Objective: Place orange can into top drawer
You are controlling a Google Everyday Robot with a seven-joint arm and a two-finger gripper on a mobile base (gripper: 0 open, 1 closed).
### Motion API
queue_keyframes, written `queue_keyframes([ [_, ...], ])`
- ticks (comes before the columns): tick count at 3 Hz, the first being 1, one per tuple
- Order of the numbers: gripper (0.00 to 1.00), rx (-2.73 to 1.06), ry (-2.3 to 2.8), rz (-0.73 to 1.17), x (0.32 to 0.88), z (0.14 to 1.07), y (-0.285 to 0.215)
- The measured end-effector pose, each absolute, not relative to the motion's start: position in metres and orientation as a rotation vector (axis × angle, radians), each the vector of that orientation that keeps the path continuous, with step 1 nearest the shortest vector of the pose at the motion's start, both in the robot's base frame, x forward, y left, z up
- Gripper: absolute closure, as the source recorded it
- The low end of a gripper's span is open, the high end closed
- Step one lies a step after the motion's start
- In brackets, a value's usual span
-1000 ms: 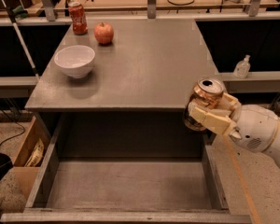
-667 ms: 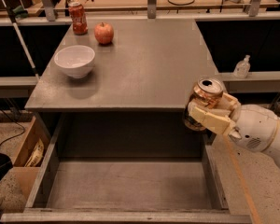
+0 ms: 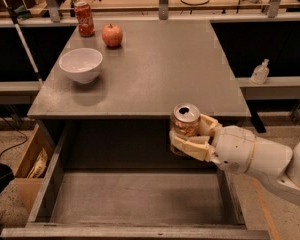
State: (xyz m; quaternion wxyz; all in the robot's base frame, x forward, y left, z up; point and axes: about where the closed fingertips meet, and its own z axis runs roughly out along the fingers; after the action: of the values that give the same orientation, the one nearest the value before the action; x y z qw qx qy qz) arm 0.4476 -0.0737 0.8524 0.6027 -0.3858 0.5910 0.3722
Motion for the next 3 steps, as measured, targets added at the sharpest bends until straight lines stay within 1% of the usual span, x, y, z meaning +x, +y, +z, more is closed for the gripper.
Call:
queue_keyframes([
  [1, 1.00, -1.018, 1.316, 0.899, 0.454, 0.810, -0.023],
  [3, 1.00, -1.214, 1.244, 0.998, 0.475, 0.741, 0.057],
])
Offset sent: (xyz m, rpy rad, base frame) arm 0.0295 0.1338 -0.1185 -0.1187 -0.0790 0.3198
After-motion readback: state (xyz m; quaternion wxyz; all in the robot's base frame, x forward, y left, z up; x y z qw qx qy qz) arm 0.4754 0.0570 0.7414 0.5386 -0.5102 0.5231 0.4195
